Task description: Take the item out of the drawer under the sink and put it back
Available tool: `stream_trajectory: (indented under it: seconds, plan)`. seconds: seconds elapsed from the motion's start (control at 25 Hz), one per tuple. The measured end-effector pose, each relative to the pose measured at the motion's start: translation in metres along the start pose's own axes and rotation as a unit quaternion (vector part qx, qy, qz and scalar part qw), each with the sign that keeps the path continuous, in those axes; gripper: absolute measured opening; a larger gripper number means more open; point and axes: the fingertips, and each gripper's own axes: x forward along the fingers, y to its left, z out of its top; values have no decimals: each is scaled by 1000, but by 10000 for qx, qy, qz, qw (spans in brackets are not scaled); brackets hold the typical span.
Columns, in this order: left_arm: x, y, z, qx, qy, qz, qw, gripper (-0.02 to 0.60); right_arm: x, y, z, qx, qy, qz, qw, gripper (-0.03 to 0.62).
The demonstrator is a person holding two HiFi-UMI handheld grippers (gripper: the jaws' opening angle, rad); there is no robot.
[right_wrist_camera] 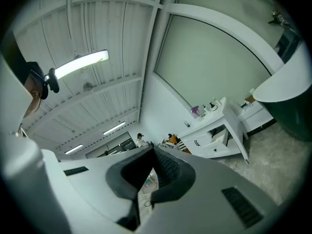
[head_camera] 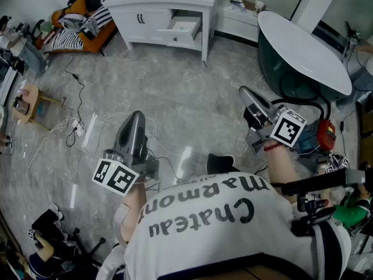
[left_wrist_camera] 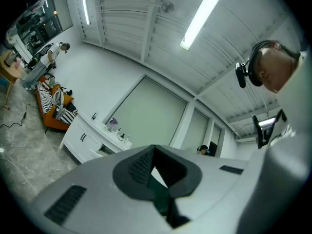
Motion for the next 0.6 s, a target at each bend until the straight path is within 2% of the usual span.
stream_trajectory:
  seconds: [0.32, 0.44, 0.52, 0.6]
  plan:
    - [-4, 0, 6, 20, -58, 8, 10000, 9, 2, 6, 2, 4, -35, 77, 10000, 9]
    - [-11, -4, 12, 266, -188, -27, 9995, 9, 0, 11, 5, -120, -155, 57, 9998, 9]
    - [-18, -11, 17, 542, -317, -153, 9979, 9, 0, 15, 7, -303, -256, 40, 9992, 9]
    - [-22, -16, 20, 592, -316, -468, 9966, 9, 4, 21, 3, -558, -182, 58, 9983, 9]
